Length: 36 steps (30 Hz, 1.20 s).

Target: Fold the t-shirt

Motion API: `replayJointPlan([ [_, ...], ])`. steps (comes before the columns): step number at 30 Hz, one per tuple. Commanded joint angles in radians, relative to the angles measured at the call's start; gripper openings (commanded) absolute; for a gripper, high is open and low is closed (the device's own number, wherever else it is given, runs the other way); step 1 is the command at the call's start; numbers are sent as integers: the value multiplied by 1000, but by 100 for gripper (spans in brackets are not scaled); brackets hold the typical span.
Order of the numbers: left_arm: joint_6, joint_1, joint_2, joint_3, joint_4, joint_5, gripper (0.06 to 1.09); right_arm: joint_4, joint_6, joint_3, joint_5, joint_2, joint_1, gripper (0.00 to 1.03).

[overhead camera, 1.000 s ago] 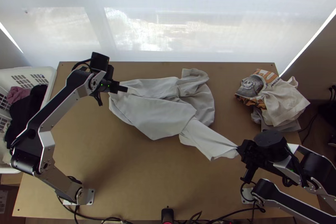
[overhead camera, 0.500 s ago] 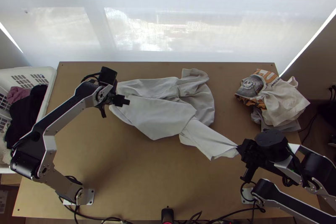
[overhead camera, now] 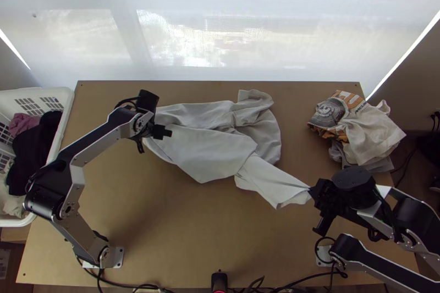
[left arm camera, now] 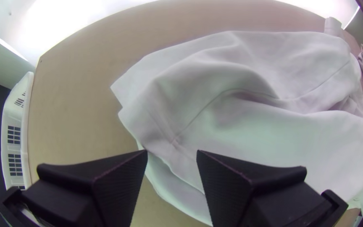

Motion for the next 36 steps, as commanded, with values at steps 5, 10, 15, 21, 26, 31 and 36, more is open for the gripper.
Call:
replayJointPlan([
  [5, 16, 5, 101, 46, 68, 5, 49, 0, -1, 2, 6, 12, -7, 3],
  [10, 23, 6, 123, 58, 80, 7, 32, 2, 1, 2, 6, 15, -15, 3],
  [15, 31, 20, 135, 64, 83, 8, 11, 8, 1, 4, 6, 25, -16, 3],
  [21, 34, 20, 123, 64, 86, 8, 9, 20, -1, 5, 6, 41, -16, 3],
  [26, 52, 26, 60, 162, 77, 8, 9, 19, -2, 11, 6, 44, -15, 3],
  [31, 59, 63, 55, 414, -3, 8, 9, -14, -1, 11, 4, 35, -1, 3],
  [36, 59, 111, 63, 627, -30, 8, 9, -60, 1, 4, 4, 2, 4, 3],
])
